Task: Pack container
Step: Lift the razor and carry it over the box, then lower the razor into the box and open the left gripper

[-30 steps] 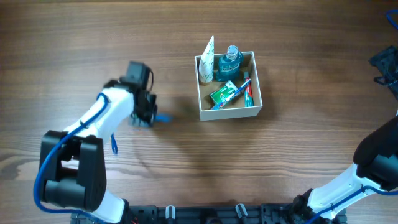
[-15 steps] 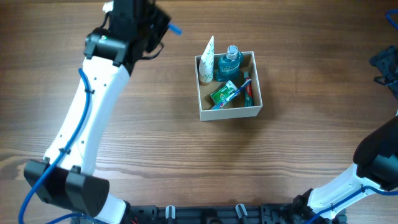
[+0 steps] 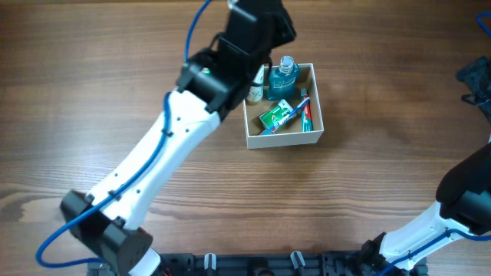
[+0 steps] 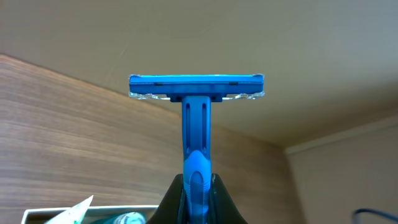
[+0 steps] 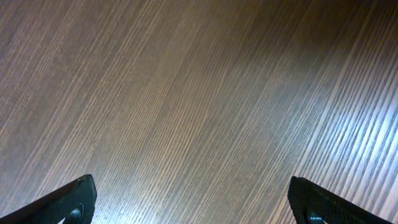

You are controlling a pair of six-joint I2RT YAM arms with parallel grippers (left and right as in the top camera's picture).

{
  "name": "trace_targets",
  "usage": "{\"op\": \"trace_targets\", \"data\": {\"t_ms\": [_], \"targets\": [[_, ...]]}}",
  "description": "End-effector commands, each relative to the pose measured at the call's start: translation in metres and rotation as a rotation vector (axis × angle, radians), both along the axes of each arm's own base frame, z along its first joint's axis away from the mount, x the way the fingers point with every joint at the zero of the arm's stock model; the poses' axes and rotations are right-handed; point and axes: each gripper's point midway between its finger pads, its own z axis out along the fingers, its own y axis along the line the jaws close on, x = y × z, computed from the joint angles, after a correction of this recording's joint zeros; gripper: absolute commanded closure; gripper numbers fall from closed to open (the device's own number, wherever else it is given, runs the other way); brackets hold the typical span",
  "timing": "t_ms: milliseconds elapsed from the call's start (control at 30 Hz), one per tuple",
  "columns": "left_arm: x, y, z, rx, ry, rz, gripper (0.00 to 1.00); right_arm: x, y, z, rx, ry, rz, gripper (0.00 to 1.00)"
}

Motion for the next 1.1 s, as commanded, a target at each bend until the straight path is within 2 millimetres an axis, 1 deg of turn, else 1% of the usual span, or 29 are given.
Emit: {"op": "trace_targets", "data": {"t_ms": [0, 100, 233, 400, 467, 533, 567, 600, 667, 767, 900, 1000, 1033, 1067], "targets": [[0.008, -0.003, -0.023, 0.105, 0.007, 0.015, 0.96, 0.000, 0.000, 0.001, 0.000, -0.002, 0.008, 0.00], [0.007, -0.008, -0.032, 0.153, 0.013, -0.031, 0.96, 0.000, 0.000, 0.001, 0.000, -0.002, 0.008, 0.00], [-0.002, -0.018, -0.042, 0.354, -0.031, -0.217, 0.96, 0.000, 0.000, 0.001, 0.000, -0.003, 0.008, 0.00], [-0.009, -0.015, -0.054, 0.464, -0.017, -0.278, 0.96, 0.000, 0.000, 0.001, 0.000, -0.002, 0.008, 0.00], [-0.014, -0.018, -0.059, 0.485, -0.012, -0.329, 0.96, 0.000, 0.000, 0.001, 0.000, -0.003, 0.007, 0.00], [-0.023, -0.028, -0.064, 0.519, -0.025, -0.443, 0.90, 0.000, 0.000, 0.001, 0.000, -0.003, 0.007, 0.00], [-0.034, -0.038, -0.068, 0.555, -0.045, -0.560, 0.86, 0.000, 0.000, 0.001, 0.000, -0.003, 0.007, 0.00], [-0.040, -0.041, -0.072, 0.585, -0.059, -0.627, 0.85, 0.000, 0.000, 0.001, 0.000, -0.003, 0.008, 0.00], [-0.049, -0.044, -0.079, 0.650, -0.084, -0.728, 0.85, 0.000, 0.000, 0.001, 0.000, -0.003, 0.007, 0.00], [-0.060, -0.043, -0.091, 0.761, -0.114, -0.859, 0.86, 0.000, 0.000, 0.001, 0.000, -0.003, 0.007, 0.00], [-0.067, -0.038, -0.109, 0.844, -0.094, -0.935, 0.86, 0.000, 0.000, 0.001, 0.000, -0.003, 0.007, 0.00], [-0.068, -0.037, -0.119, 0.851, -0.063, -0.949, 0.88, 0.000, 0.000, 0.001, 0.000, -0.003, 0.007, 0.00], [-0.067, -0.037, -0.122, 0.853, -0.059, -0.950, 0.87, 0.000, 0.000, 0.001, 0.000, -0.002, 0.007, 0.00], [-0.067, -0.037, -0.122, 0.853, -0.059, -0.950, 0.81, 0.000, 0.000, 0.001, 0.000, -0.003, 0.007, 0.00]]}}
